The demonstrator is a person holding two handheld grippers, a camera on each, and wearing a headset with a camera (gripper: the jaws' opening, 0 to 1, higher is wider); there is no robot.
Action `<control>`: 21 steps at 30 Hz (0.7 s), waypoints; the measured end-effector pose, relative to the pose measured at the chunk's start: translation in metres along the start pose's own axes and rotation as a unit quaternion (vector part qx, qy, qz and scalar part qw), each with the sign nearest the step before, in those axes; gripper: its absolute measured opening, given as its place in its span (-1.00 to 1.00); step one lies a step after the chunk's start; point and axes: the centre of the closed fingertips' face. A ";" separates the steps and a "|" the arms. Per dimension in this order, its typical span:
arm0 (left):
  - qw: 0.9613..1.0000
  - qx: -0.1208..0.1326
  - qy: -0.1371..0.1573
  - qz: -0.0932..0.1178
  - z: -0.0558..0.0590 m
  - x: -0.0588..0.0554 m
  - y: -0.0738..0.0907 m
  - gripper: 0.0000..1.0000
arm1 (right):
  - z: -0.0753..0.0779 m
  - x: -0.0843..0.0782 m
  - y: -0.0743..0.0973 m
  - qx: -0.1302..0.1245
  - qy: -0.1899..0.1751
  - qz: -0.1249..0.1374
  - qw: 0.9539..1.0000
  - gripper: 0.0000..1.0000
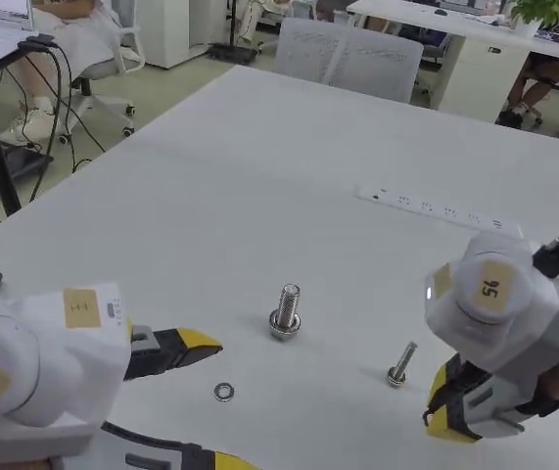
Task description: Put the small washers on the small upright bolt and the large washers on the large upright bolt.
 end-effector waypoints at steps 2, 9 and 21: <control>1.000 0.001 0.000 -0.001 0.000 0.000 0.000 0.33 | 0.006 -0.002 0.003 -0.005 -0.004 -0.001 1.000 -0.74; 1.000 0.002 0.000 -0.001 -0.001 -0.001 -0.002 0.33 | 0.021 -0.002 0.012 -0.020 -0.004 0.000 1.000 -0.74; 1.000 0.001 0.001 -0.001 0.003 -0.002 -0.003 0.33 | 0.037 0.021 0.026 -0.041 0.014 0.017 0.999 -0.74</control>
Point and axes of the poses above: the centre of the closed fingertips' face, and the gripper's own axes: y roughly backward along the fingers, z roughly to its right, x roughly out of its top, and after that the axes turned 13 degrees about z, right-handed
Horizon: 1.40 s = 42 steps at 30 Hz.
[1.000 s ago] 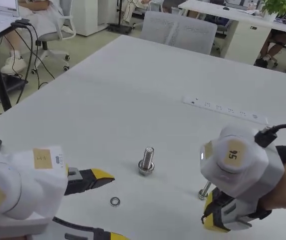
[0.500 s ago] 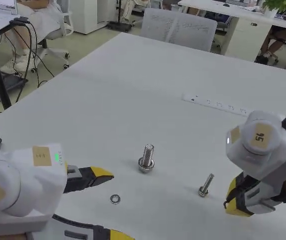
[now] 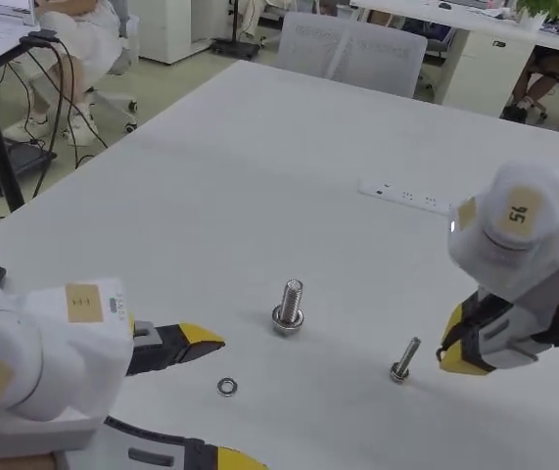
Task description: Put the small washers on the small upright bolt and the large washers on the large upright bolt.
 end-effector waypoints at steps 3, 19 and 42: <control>1.000 0.001 0.000 0.000 0.000 0.000 0.000 0.33 | 0.003 0.007 -0.001 0.000 0.006 0.004 1.000 -0.74; 1.000 0.003 0.002 -0.001 0.001 -0.001 0.002 0.32 | 0.009 0.013 -0.015 0.014 0.025 -0.003 1.000 -0.74; 1.000 0.004 0.002 -0.004 0.000 -0.003 0.004 0.32 | 0.007 0.011 -0.028 0.029 0.019 -0.011 0.999 -0.74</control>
Point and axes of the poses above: the centre of the closed fingertips' face, and the gripper's own axes: y roughly backward along the fingers, z roughly to its right, x roughly out of its top, and after that the axes turned 13 degrees about z, right-handed
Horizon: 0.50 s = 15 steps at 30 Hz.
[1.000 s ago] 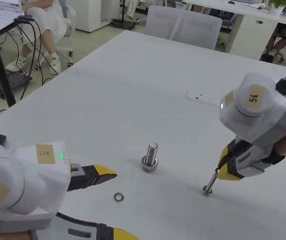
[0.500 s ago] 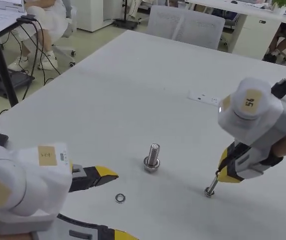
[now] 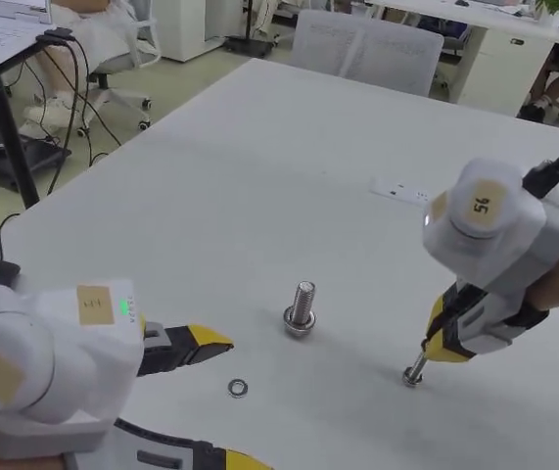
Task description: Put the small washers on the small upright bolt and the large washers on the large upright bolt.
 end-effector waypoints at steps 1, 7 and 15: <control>1.000 0.000 0.000 0.000 0.000 0.000 0.000 0.32 | 0.000 0.000 -0.001 0.002 0.000 0.000 1.000 -0.74; 1.000 0.002 0.001 -0.001 -0.001 0.000 0.000 0.32 | 0.000 -0.004 -0.014 0.011 -0.003 -0.007 1.000 -0.74; 1.000 0.004 0.001 -0.002 -0.002 -0.002 0.001 0.32 | -0.001 -0.014 -0.032 0.024 -0.013 -0.014 1.000 -0.74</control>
Point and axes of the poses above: the centre of the closed fingertips' face, and the gripper's own axes: y roughly backward along the fingers, z roughly to its right, x roughly out of its top, and after that the axes turned 13 degrees about z, right-handed
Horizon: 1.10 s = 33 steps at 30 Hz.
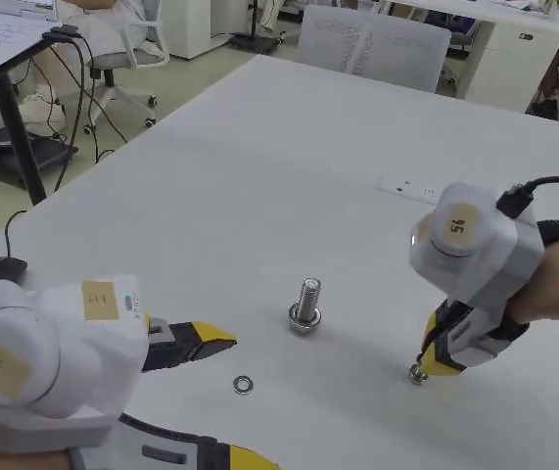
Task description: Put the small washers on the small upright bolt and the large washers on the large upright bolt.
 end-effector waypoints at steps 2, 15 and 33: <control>1.000 0.000 0.000 0.000 0.000 0.000 0.000 0.32 | -0.001 -0.002 -0.004 0.003 -0.001 -0.002 1.000 -0.74; 1.000 0.001 0.001 -0.002 0.001 0.000 0.000 0.31 | 0.000 -0.004 -0.010 0.006 0.001 -0.005 1.000 -0.73; 1.000 0.001 0.001 -0.001 0.002 0.001 -0.001 0.31 | -0.002 0.020 -0.004 0.008 0.012 0.025 1.000 -0.33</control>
Point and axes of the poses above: the centre of the closed fingertips' face, and the gripper's own axes: y roughly backward along the fingers, z roughly to its right, x roughly out of its top, and after that the axes turned 13 degrees about z, right-handed
